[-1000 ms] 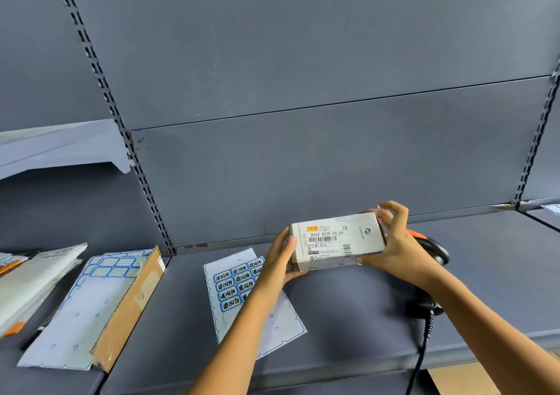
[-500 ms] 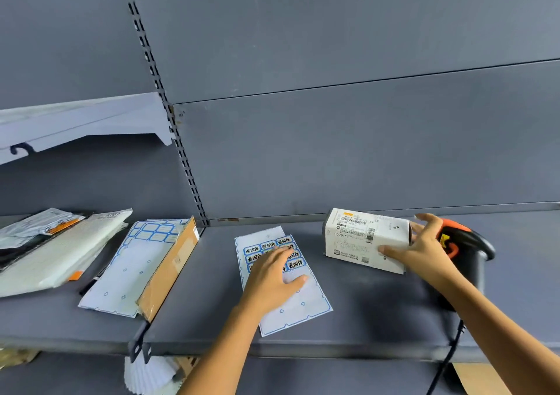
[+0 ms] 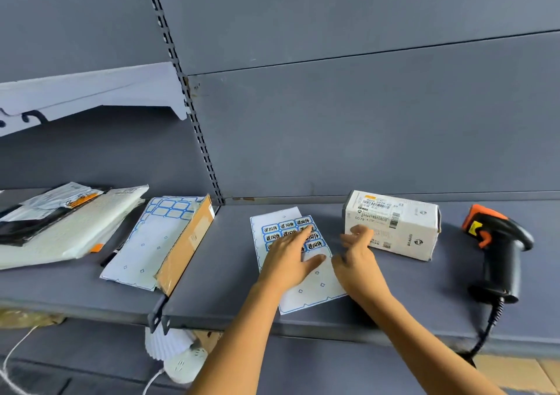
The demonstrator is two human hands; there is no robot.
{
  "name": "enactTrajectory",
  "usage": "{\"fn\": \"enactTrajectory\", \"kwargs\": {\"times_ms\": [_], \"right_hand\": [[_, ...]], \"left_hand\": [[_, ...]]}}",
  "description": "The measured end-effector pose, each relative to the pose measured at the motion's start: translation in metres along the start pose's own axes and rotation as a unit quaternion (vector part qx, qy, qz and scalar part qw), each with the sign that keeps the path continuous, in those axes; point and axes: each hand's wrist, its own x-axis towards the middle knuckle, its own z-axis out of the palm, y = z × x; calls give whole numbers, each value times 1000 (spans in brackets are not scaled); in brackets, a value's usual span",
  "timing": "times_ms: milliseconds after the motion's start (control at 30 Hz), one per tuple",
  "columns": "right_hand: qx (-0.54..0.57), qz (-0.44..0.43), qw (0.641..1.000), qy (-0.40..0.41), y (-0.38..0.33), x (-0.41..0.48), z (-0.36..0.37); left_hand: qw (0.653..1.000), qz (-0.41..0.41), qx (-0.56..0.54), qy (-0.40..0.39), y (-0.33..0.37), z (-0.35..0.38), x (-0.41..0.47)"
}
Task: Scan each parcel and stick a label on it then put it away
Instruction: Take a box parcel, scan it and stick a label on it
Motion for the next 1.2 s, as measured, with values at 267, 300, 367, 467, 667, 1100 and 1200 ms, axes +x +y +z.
{"fn": "enactTrajectory", "kwargs": {"times_ms": [267, 300, 367, 467, 667, 1100, 1200], "right_hand": [[61, 54, 996, 45, 3, 10, 14], [84, 75, 992, 52, 2, 11, 12], [98, 93, 988, 68, 0, 13, 9], [105, 96, 986, 85, 0, 15, 8], [184, 70, 977, 79, 10, 15, 0], [221, -5, 974, 47, 16, 17, 4], [211, -24, 976, 49, 15, 16, 5]], "left_hand": [[999, 39, -29, 23, -4, 4, 0], [998, 45, -30, 29, -5, 5, -1], [997, 53, -27, 41, -5, 6, -1], [995, 75, -32, 59, -5, 6, -1], [979, 156, 2, 131, -5, 10, 0], [975, 136, -32, 171, 3, 4, -8], [974, 133, -28, 181, 4, 5, -9]]}}
